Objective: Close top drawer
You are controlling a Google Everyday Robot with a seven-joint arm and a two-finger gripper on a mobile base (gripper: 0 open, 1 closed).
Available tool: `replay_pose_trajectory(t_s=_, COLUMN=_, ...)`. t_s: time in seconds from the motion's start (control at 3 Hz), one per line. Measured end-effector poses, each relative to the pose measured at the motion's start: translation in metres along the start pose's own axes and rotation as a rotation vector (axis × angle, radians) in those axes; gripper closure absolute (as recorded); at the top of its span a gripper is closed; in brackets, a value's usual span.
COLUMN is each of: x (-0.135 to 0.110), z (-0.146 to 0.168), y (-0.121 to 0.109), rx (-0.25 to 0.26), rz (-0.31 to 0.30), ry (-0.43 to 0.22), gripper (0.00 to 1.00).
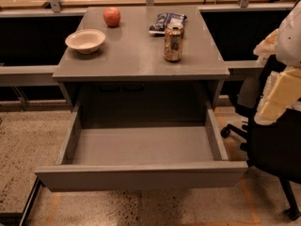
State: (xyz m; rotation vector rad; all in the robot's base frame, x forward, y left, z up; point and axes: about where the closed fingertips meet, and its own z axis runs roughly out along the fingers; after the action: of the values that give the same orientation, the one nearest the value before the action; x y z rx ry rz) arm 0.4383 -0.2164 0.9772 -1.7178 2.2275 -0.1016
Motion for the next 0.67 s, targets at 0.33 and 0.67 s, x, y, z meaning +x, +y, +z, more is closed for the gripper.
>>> replay_pose_trajectory(t_s=0.33, x=0.013, z=0.020, y=0.005, rx=-0.027, rz=0.034, ry=-0.003, gripper=0.38)
replay_pose_trajectory(t_s=0.67, x=0.037, z=0.056, y=0.015, rx=-0.104, rz=0.052, ry=0.018, gripper=0.62)
